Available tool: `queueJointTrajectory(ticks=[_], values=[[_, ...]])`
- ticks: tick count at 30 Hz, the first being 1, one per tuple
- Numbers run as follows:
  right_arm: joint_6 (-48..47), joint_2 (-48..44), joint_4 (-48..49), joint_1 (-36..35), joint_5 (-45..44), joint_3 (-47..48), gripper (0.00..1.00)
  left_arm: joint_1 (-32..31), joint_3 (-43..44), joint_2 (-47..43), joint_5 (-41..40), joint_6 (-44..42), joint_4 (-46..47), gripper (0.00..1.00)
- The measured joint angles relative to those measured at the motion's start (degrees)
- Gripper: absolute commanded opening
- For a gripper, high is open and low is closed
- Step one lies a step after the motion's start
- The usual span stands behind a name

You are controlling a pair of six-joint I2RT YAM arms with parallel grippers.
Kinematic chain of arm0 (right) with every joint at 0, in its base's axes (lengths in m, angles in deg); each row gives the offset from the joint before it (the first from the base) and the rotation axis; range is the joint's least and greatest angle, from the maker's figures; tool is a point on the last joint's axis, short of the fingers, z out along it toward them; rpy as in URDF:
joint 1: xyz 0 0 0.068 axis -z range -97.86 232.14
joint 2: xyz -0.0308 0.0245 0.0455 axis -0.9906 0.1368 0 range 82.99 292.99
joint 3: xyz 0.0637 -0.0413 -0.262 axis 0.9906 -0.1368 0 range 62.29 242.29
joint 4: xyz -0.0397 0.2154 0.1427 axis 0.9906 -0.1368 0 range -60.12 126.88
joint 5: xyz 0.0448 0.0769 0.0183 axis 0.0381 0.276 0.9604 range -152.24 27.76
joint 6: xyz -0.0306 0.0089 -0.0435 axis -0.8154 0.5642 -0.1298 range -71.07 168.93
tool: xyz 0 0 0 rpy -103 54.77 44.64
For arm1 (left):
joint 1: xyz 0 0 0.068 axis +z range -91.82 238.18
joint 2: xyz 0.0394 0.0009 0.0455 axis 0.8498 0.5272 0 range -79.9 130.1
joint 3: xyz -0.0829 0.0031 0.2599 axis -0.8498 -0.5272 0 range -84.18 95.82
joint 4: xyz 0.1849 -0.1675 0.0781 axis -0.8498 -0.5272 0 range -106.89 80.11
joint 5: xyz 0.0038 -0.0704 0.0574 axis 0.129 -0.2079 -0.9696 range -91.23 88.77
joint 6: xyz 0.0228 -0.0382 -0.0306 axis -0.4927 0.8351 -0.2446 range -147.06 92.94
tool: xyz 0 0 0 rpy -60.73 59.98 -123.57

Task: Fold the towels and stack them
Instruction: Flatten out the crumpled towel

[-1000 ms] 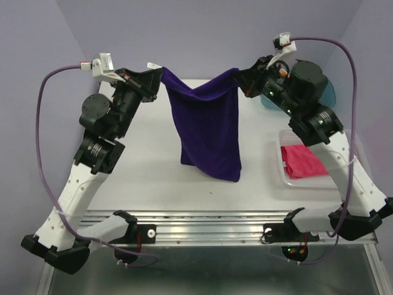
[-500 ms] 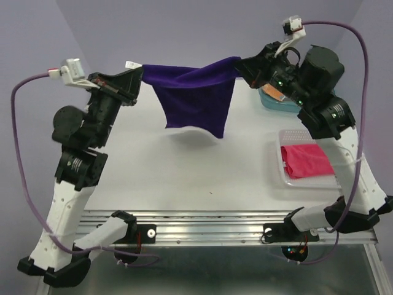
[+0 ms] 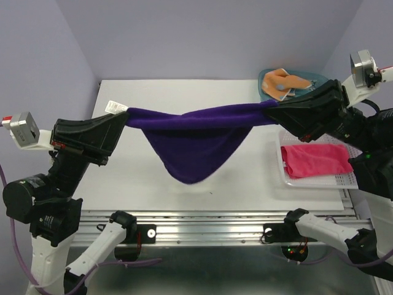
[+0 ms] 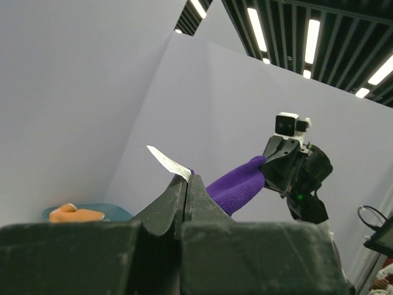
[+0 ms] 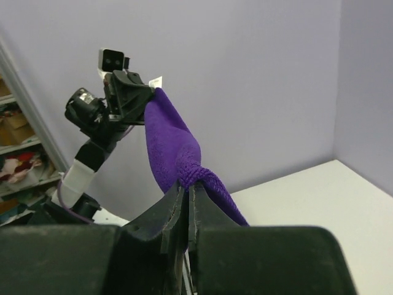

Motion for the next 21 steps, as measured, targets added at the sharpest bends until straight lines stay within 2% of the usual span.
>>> queueJointTrajectory(ticks=[5,10,15,21], values=[[2.6,-0.3,3.8,0.0,3.0,-3.0,0.01,0.0,-0.7,-0.9,3.0,1.2,1.2,0.0],[2.1,-0.1,3.8,0.0,0.5,-6.1,0.01,0.0,-4.4,-0.8,2.5,1.6,2.4,0.0],[-1.0,1.3,3.9,0.0,-8.9,-11.0,0.01,0.0,-9.1,2.3,-1.6,1.1,3.3,0.0],[-5.8,9.3,7.3,0.1,-24.6,-19.0,0.01,0.4,-16.1,14.1,-11.5,0.0,5.2,0.0]])
